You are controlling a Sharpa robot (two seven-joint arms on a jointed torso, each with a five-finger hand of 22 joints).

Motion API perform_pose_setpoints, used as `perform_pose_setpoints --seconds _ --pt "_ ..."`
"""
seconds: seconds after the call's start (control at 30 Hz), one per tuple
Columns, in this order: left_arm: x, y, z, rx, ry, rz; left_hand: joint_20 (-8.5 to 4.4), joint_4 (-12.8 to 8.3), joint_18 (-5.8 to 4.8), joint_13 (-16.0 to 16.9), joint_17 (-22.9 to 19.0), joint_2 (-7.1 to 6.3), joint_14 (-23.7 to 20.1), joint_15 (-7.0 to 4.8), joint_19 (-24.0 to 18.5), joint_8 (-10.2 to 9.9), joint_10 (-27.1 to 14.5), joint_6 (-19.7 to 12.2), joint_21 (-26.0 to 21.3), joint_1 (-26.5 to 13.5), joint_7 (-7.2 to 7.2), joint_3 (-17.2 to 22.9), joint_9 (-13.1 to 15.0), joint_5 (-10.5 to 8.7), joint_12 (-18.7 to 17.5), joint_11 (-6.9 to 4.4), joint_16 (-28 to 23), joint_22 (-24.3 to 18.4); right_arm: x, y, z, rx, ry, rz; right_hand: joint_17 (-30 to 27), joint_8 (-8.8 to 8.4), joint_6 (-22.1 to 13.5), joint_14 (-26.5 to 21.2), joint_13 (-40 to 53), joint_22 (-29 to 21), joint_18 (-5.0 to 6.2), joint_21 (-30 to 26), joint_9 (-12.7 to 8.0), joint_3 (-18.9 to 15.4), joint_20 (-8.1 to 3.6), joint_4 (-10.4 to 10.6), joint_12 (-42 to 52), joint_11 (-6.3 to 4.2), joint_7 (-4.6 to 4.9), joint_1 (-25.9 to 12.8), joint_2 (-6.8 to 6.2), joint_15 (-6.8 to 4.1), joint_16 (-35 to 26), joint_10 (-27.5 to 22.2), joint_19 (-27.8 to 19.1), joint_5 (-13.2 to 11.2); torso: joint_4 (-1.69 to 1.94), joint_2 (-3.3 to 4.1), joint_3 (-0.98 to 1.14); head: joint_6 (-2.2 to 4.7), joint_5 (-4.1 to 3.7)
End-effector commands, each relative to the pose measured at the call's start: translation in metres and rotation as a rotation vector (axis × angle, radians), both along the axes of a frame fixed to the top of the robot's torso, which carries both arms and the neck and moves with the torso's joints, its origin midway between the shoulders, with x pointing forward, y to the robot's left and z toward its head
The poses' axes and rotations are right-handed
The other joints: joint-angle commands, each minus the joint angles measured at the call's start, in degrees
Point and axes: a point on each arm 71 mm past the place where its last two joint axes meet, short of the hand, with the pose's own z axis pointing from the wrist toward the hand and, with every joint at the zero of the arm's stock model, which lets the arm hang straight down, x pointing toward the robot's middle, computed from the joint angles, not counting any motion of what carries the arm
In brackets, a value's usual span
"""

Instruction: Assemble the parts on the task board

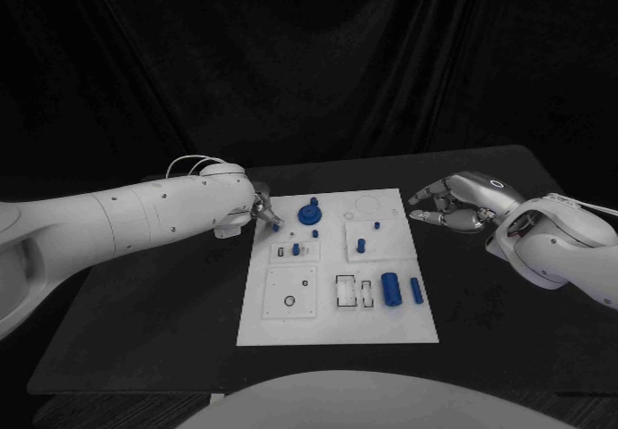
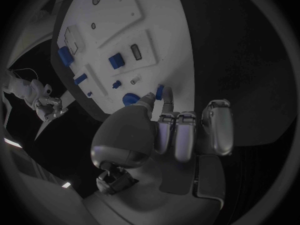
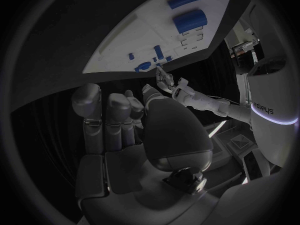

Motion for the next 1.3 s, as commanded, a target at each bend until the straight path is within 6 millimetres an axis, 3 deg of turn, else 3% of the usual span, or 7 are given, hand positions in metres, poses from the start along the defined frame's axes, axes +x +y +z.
perform_pose_setpoints --seconds 0.03,0.33,0.5,0.6,0.87,1.3 --pt "0.0 -0.002 -0.001 -0.011 0.007 -0.018 -0.4 -0.49 -0.42 15.06 15.08 -0.08 6.05 -0.3 -0.13 -0.35 6.04 0.41 -0.39 0.7 0.06 0.44 -0.09 0.79 -0.03 -0.55 0.15 6.8 0.0 -0.001 -0.001 -0.004 0.006 -0.013 -0.08 -0.2 0.34 -0.26 -0.08 6.47 1.06 -0.32 -0.09 0.33 0.41 0.09 -0.12 0.19 0.04 0.0 0.45 0.11 -0.37 -0.06 -0.08 0.4 -0.03 0.02 0.0 -0.01 0.05" --pt "0.0 -0.002 -0.001 -0.015 0.004 -0.02 -0.45 -1.1 -0.41 15.06 15.08 -0.22 6.05 -0.36 -0.16 -0.56 6.04 0.55 -0.48 1.05 -0.03 1.29 -0.12 1.05 -0.03 -0.64 0.15 6.8 0.001 -0.001 -0.002 -0.005 0.007 -0.018 -0.24 -0.29 0.38 -0.3 -0.13 6.43 1.09 -0.55 -0.17 0.62 0.43 -0.02 -0.15 0.22 0.08 0.37 0.61 0.14 -0.53 -0.07 -0.12 0.53 -0.01 0.03 0.0 -0.01 0.2" --pt "0.0 -0.001 -0.001 -0.018 0.001 -0.02 -0.63 -2.88 -0.4 15.06 15.08 -0.85 6.05 -0.53 -0.14 -1.11 6.04 0.83 -0.63 1.84 -0.23 3.96 -0.19 2.9 -0.03 -0.81 0.15 6.9 0.001 -0.001 -0.002 -0.006 0.008 -0.021 -0.22 -0.39 0.44 -0.3 -0.19 6.43 1.09 -0.58 -0.26 0.98 0.45 -0.19 -0.18 0.23 0.11 0.94 0.7 0.15 -0.53 -0.1 -0.1 0.76 0.05 0.03 -0.01 -0.01 0.29" --pt "0.0 -0.001 -0.001 -0.022 -0.003 -0.021 -0.66 -3.29 -0.4 15.06 15.08 -1.1 6.05 -0.55 -0.12 -1.21 6.04 0.93 -0.66 1.87 -0.26 4.63 -0.19 2.83 -0.03 -0.85 0.15 6.94 0.001 -0.001 -0.002 -0.006 0.009 -0.023 -0.27 -0.44 0.48 -0.31 -0.28 6.42 1.1 -0.67 -0.3 1.15 0.45 -0.25 -0.25 0.25 0.13 1.2 0.69 0.16 -0.58 -0.16 -0.1 0.98 0.05 0.03 0.01 -0.01 0.23" --pt "-0.004 0.0 0.002 -0.057 -0.039 -0.025 -1.07 -7.5 -0.4 15.06 15.08 -3.53 6.05 -0.93 0.07 -1.61 6.04 2.14 -0.94 1.49 -0.63 13.29 0.3 5.96 -0.03 -1.25 0.15 7.22 0.0 -0.002 -0.002 -0.007 0.011 -0.028 -0.33 -0.49 0.52 -0.33 -0.31 6.39 1.13 -0.87 -0.36 1.34 0.47 -0.27 -0.27 0.27 0.16 1.46 0.71 0.17 -0.65 -0.18 -0.13 1.3 0.06 -0.01 0.01 -0.01 -0.02" --pt "-0.027 0.012 0.01 -0.093 -0.079 0.012 -1.23 -9.85 -0.24 15.06 15.08 -6.06 6.05 -1.14 -0.27 -1.51 6.04 3.0 -1.9 -2.41 -0.77 21.27 1.54 6.87 -0.03 -1.43 0.15 7.11 -0.001 -0.006 -0.002 -0.009 0.012 -0.042 -0.38 -0.5 0.53 -0.34 -0.42 6.37 1.15 -0.98 -0.37 1.37 0.47 -0.25 -0.37 0.28 0.17 1.48 0.72 0.18 -0.69 -0.25 -0.16 1.36 0.04 -0.02 0.0 -0.01 -0.09"
